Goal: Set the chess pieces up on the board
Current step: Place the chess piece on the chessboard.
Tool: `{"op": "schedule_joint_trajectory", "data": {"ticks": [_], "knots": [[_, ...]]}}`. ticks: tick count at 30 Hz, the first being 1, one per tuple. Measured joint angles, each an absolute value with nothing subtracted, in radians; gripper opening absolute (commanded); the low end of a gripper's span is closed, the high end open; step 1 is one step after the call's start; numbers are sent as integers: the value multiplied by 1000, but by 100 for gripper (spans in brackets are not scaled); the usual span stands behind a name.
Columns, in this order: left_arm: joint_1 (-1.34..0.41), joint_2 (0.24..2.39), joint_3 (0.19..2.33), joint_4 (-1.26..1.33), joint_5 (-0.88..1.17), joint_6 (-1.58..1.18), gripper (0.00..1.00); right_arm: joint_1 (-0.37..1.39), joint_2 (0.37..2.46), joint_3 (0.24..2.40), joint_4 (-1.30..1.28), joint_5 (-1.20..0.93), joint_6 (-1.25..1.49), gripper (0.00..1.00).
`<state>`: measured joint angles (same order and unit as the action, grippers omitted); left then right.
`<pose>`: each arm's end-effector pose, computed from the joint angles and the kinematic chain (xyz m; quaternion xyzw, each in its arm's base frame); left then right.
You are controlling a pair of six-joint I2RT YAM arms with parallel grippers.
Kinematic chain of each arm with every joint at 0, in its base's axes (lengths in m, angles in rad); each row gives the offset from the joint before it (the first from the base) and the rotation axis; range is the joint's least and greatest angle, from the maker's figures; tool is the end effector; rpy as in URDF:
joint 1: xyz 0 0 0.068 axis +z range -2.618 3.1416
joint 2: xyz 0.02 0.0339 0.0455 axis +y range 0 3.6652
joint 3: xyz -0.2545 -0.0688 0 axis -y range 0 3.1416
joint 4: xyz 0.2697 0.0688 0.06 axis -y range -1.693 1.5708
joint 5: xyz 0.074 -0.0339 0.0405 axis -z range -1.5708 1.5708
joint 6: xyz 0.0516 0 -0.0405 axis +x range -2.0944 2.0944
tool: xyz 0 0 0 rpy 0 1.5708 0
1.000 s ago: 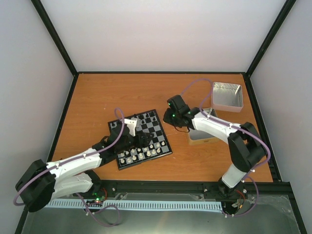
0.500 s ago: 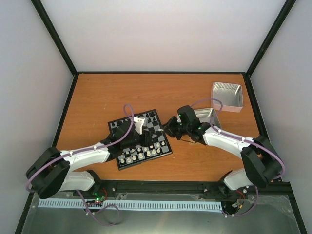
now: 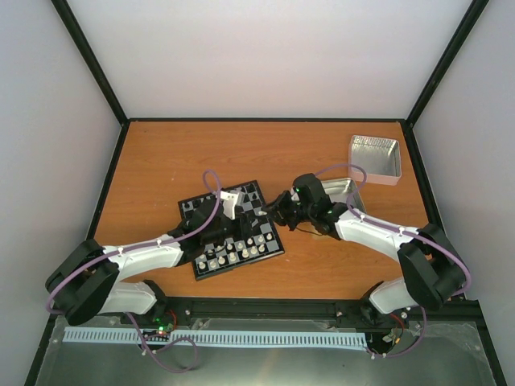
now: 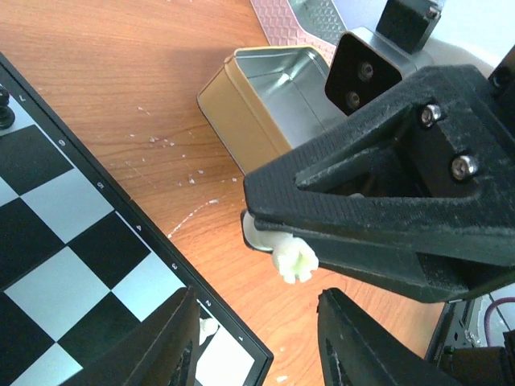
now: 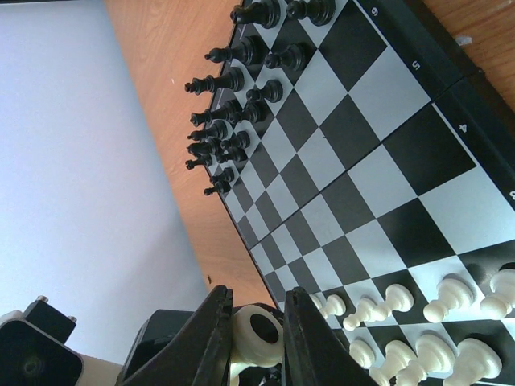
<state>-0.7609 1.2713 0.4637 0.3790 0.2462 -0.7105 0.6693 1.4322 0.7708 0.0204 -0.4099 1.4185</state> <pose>0.1996 -0.2074 0.1517 0.0874 0.8330 -0.4366 0.3284 0.2474 0.2220 0.1747 0.2353 0.8479 0.4709 0.0635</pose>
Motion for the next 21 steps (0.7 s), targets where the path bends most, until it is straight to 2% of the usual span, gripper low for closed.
{"op": "schedule_joint_trajectory", "data": {"ticks": [7,14,21], "knots": [[-761,1271,469,380,213,-709,37,677,1432,771,20,-427,1414,15],[-761,1277,491,381,206,-708,28,677,1434,771,19,-434,1401,16],[-761,1287,502,381,209,-697,10,677,1443,771,19,-431,1395,15]]}}
